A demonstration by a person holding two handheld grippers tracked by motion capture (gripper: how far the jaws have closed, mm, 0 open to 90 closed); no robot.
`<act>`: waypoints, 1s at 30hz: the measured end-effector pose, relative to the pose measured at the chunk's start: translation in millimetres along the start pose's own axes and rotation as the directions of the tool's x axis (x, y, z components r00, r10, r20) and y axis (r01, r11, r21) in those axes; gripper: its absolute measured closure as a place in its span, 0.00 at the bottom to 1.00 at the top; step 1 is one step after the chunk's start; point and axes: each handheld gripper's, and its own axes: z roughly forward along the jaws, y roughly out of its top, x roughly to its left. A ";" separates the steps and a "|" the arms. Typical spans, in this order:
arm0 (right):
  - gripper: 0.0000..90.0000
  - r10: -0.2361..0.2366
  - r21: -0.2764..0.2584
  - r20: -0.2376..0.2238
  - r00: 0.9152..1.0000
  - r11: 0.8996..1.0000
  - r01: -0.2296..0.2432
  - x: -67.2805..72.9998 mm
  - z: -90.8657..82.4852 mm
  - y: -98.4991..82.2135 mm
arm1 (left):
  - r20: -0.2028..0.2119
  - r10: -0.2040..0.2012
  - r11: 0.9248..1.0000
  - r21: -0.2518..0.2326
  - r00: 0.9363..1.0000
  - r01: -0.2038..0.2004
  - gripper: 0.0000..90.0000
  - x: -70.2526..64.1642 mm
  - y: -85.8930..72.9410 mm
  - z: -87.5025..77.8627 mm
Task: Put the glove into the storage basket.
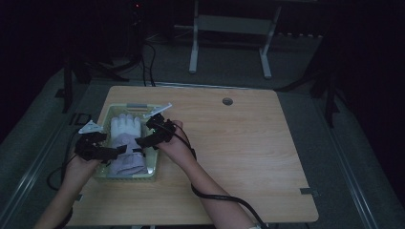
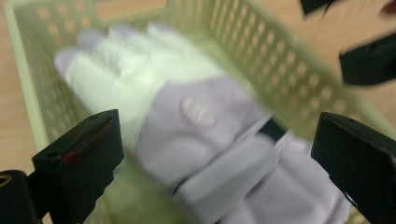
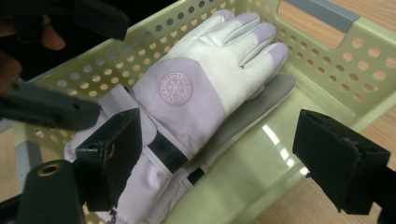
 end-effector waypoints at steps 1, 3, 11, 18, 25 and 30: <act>0.17 0.003 -0.004 0.002 1.000 1.000 -0.003 -1.5 -2.1 -1.3 | -0.002 0.013 1.000 -0.016 1.000 -0.013 0.03 -2.5 0.4 0.0; 0.17 0.002 -0.016 -0.010 1.000 1.000 -0.002 -4.9 -6.3 -3.7 | -0.002 0.041 0.997 -0.063 0.999 -0.041 0.03 -8.9 0.2 -0.4; 0.17 -0.029 -0.064 0.019 0.999 0.997 0.031 -17.3 -25.3 -15.1 | -0.049 0.125 0.989 -0.079 0.991 -0.128 0.03 -39.9 5.7 6.8; 0.17 -0.039 -0.066 0.034 0.999 0.997 0.041 -29.7 -37.0 -29.7 | 0.020 0.150 0.985 -0.091 0.988 -0.148 0.03 -67.4 9.0 14.2; 0.17 -0.057 -0.058 0.045 0.997 0.997 0.060 -39.6 -48.0 -50.7 | 0.082 0.173 0.982 -0.092 0.981 -0.166 0.03 -96.6 11.1 25.2; 0.17 -0.047 -0.062 0.040 0.998 0.997 0.049 -45.8 -56.2 -61.5 | 0.124 0.171 0.981 -0.110 0.977 -0.158 0.03 -109.7 12.8 29.1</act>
